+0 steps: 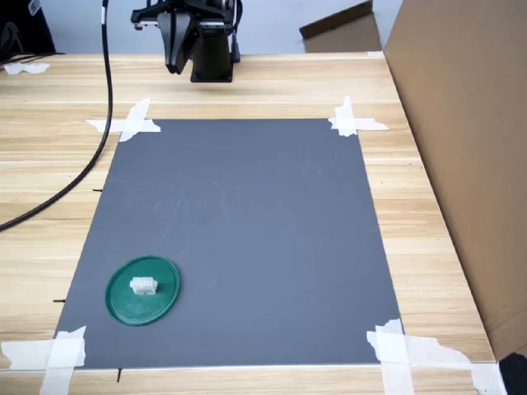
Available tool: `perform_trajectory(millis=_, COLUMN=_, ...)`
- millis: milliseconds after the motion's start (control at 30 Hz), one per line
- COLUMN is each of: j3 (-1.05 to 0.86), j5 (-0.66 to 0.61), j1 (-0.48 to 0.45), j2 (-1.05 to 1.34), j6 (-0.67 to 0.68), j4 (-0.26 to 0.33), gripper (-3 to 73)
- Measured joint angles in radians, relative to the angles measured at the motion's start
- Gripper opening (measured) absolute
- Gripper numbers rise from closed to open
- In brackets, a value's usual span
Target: Grasp a white terminal and put it in the green lid.
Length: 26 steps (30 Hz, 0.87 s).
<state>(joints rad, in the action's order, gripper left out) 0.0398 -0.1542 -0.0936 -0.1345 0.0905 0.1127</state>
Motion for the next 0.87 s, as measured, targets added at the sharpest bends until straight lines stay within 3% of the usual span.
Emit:
perform_trajectory(millis=300, j3=0.000, j5=-0.076, j1=0.000, j2=0.097, j6=0.006, j4=0.000, gripper=-2.6)
perform_trajectory(millis=867, j3=0.000, j5=-0.093, j1=0.000, j2=0.100, j6=0.007, j4=0.000, gripper=-2.6)
